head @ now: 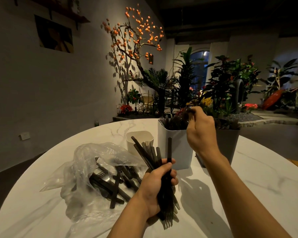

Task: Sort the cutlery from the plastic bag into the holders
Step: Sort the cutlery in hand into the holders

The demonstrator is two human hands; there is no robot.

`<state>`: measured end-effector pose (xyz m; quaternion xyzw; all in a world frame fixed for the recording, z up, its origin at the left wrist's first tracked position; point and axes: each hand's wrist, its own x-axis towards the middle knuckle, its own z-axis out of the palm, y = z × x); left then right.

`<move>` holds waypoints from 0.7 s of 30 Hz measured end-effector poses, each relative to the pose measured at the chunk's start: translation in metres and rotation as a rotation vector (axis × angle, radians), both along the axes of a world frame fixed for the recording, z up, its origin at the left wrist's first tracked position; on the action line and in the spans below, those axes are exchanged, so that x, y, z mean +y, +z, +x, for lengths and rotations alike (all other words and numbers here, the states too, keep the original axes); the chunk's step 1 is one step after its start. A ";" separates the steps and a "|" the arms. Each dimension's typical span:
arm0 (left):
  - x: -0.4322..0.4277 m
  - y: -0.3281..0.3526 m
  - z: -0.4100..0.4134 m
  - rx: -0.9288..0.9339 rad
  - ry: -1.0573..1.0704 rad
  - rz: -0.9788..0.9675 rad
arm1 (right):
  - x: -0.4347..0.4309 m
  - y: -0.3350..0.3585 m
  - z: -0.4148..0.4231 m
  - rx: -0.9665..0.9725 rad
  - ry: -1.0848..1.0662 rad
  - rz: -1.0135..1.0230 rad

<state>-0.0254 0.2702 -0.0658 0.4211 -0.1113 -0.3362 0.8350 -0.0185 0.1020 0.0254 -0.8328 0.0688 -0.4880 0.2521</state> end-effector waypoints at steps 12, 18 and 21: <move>-0.001 -0.001 0.002 0.020 -0.025 -0.022 | 0.009 0.028 -0.018 -0.230 0.108 0.082; 0.000 -0.002 0.003 0.029 -0.034 -0.022 | 0.007 0.020 0.008 0.189 -0.068 -0.121; -0.001 -0.002 0.003 0.041 -0.029 -0.027 | 0.010 0.001 0.010 0.444 -0.172 -0.152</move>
